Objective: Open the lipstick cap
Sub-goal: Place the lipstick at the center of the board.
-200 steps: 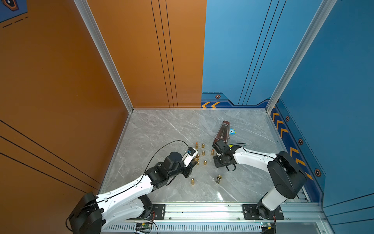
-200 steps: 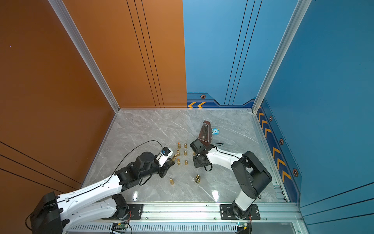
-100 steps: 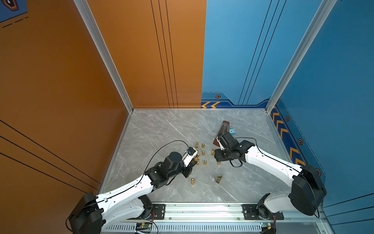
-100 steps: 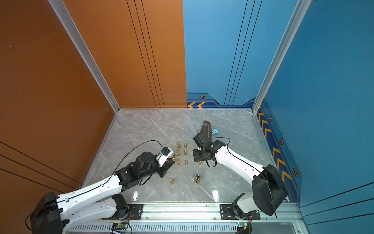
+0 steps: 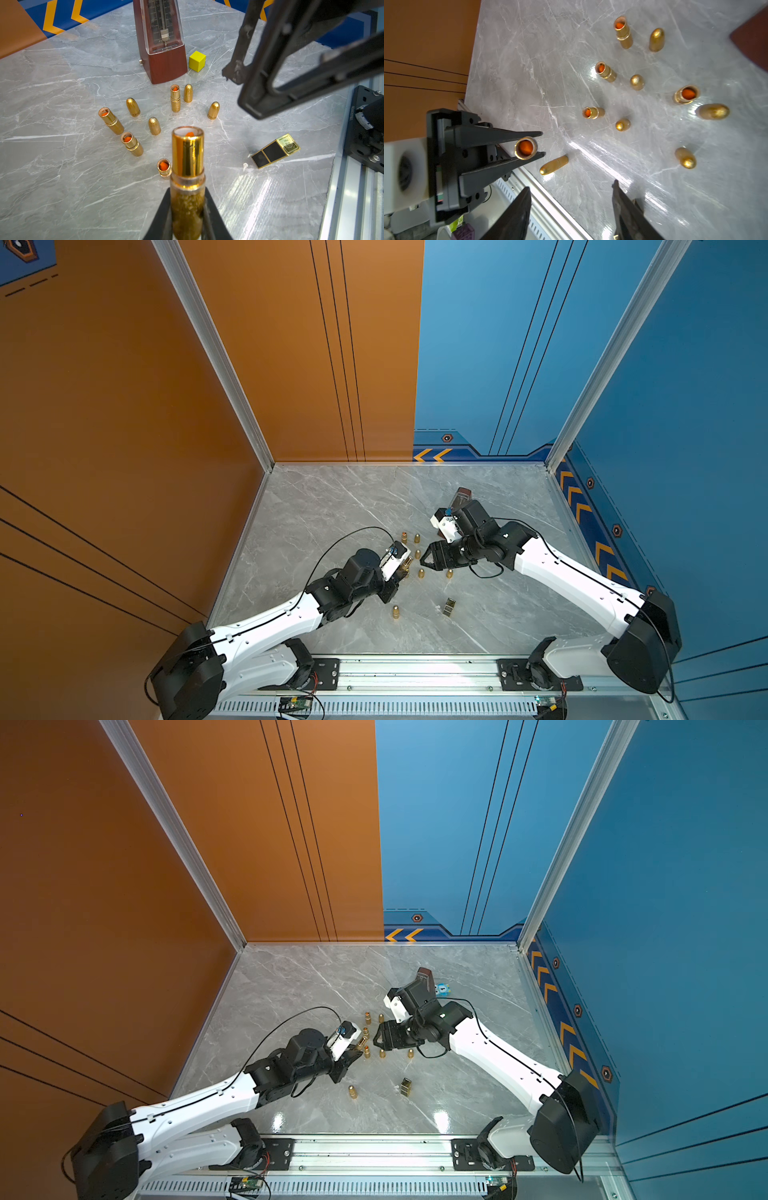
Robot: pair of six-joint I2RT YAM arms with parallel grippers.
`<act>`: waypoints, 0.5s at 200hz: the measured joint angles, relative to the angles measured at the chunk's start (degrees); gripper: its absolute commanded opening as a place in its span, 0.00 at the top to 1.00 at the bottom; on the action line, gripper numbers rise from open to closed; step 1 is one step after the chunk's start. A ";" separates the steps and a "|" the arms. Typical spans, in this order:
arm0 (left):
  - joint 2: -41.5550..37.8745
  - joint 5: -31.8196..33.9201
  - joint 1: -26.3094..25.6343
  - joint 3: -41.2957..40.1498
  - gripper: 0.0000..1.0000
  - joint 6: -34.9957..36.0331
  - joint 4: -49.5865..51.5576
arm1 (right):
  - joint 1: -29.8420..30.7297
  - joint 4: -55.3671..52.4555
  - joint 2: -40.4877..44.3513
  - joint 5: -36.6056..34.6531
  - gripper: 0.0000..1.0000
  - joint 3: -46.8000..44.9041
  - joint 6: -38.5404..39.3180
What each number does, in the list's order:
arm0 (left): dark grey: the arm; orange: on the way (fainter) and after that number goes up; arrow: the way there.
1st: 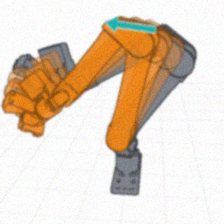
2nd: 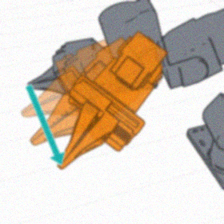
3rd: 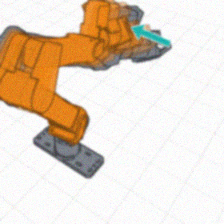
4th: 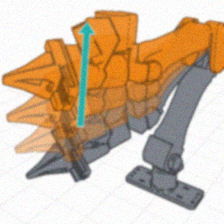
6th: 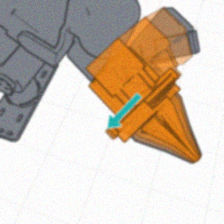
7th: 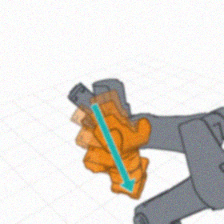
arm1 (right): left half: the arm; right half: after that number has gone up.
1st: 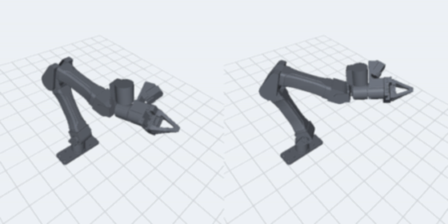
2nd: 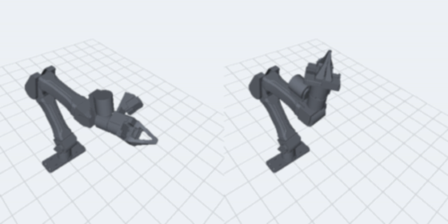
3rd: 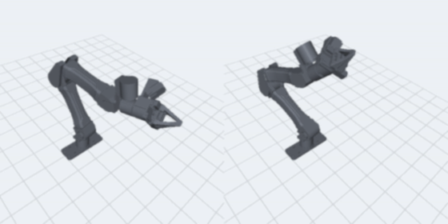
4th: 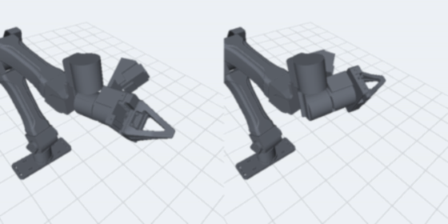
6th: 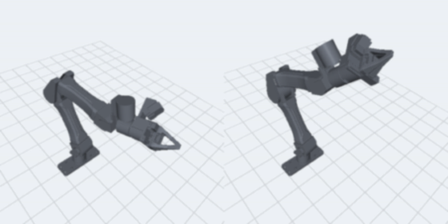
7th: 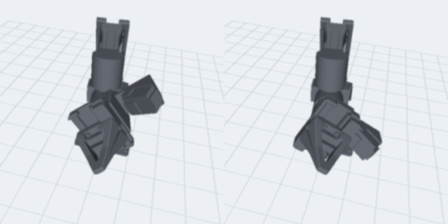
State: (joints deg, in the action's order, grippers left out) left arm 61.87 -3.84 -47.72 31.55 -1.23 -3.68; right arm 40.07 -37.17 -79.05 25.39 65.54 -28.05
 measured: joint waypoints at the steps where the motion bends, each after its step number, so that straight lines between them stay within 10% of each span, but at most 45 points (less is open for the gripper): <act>1: 0.04 -0.02 0.00 0.04 1.00 0.00 0.00 | 0.11 0.17 -0.07 0.20 0.36 0.00 -0.24; 100: 0.61 -1.60 -0.79 0.96 1.00 0.42 -0.90 | 2.21 6.47 -5.55 6.01 0.52 1.27 -4.83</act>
State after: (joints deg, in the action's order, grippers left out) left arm 62.48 -5.43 -48.51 32.51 -0.82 -4.58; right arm 42.28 -30.70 -84.60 31.40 66.81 -32.88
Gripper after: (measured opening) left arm 0.212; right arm 0.518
